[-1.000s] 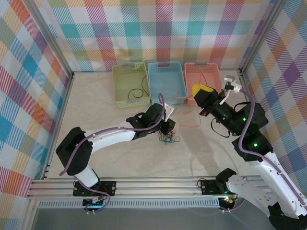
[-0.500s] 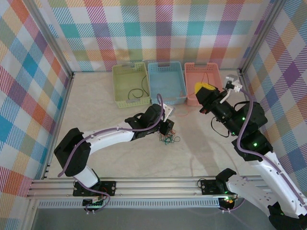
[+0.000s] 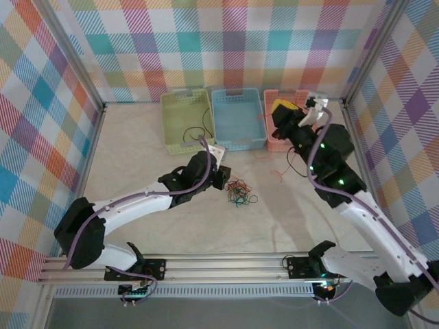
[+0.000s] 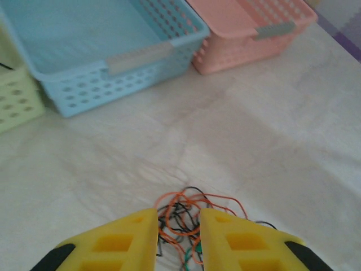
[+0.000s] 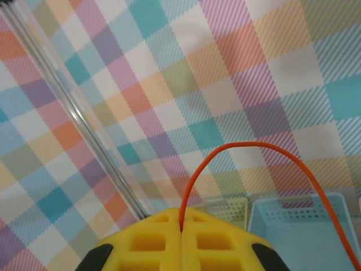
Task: Untangle the cables
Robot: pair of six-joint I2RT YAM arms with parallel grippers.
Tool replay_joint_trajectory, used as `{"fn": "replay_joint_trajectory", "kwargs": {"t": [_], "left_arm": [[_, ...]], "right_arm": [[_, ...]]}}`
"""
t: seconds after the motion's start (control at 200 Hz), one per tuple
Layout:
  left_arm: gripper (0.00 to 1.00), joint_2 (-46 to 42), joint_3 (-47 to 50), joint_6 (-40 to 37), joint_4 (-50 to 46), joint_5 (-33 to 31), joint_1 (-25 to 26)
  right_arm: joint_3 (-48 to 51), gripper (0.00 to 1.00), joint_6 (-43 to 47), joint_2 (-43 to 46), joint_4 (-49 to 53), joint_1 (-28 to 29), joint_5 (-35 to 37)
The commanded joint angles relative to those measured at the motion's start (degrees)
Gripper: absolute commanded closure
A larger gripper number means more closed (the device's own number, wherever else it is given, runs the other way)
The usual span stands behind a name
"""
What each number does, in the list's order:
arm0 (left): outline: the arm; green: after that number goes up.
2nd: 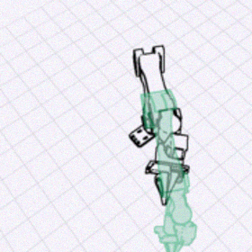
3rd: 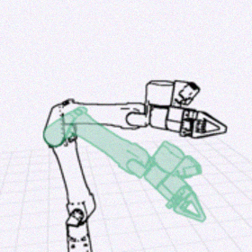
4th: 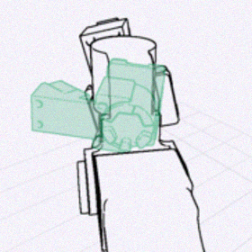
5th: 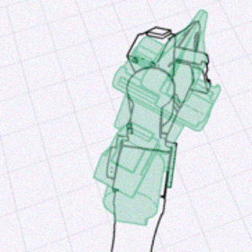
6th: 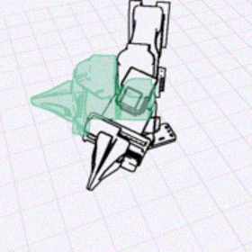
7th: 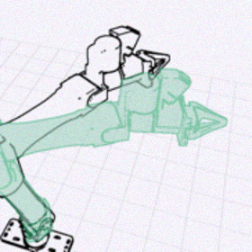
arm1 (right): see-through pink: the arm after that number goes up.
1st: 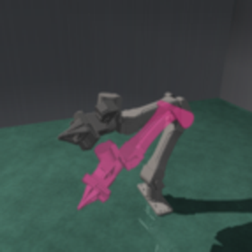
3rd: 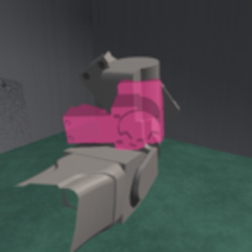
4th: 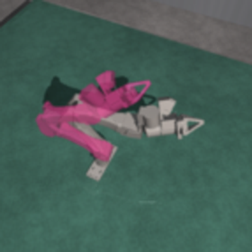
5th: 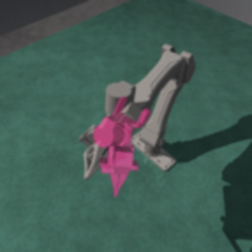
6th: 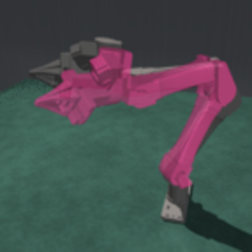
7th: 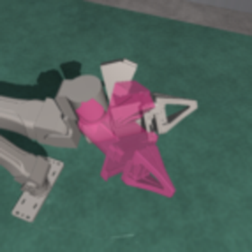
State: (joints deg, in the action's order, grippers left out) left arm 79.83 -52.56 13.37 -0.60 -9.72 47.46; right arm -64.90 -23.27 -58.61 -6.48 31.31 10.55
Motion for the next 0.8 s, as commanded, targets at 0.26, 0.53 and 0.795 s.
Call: {"fn": "replay_joint_trajectory", "kwargs": {"t": [0.26,0.53,0.795], "left_arm": [[0.73,-4.06,3.45,3.85,2.83,-6.78,-3.21],[0.73,-5.18,3.86,3.46,2.62,-7.29,-3.71],[0.73,-4.0,3.84,3.6,3.49,-4.18,-4.46]], "right_arm": [[-11.42,1.0,-7.06,-20.76,-8.75,-6.03,-2.75],[-24.3,1.0,-8.94,-41.69,-10.17,-7.55,-3.37],[-28.56,0.85,-11.79,-57.52,-9.09,-8.63,-12.37]]}}
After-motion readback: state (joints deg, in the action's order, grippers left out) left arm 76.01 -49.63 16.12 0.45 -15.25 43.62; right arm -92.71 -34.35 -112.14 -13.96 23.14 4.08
